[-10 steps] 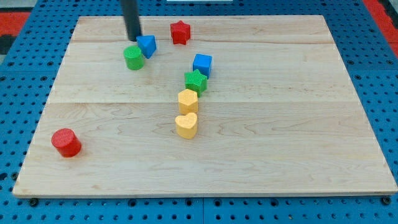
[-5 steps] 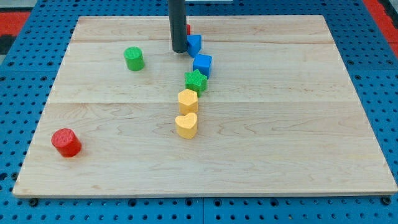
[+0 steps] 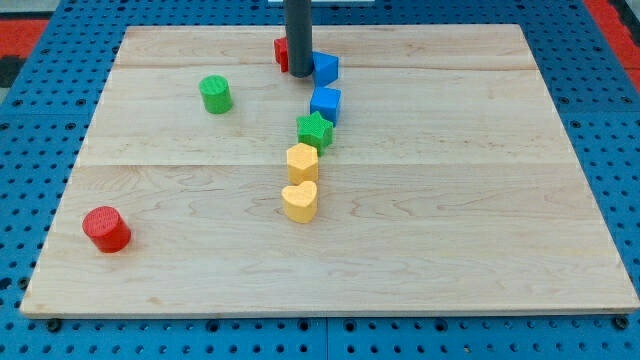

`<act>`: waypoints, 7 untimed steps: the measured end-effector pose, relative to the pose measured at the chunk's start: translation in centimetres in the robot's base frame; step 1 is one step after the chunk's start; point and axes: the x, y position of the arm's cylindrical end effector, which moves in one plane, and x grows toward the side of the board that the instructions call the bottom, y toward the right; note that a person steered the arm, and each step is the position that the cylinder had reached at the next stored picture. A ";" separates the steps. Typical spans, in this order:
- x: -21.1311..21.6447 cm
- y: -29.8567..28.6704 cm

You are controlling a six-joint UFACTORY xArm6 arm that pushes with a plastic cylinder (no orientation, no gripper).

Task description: Place the blue triangle top to the blue cube

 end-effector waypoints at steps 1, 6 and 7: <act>-1.3 1.1; -5.2 7.5; -4.5 7.0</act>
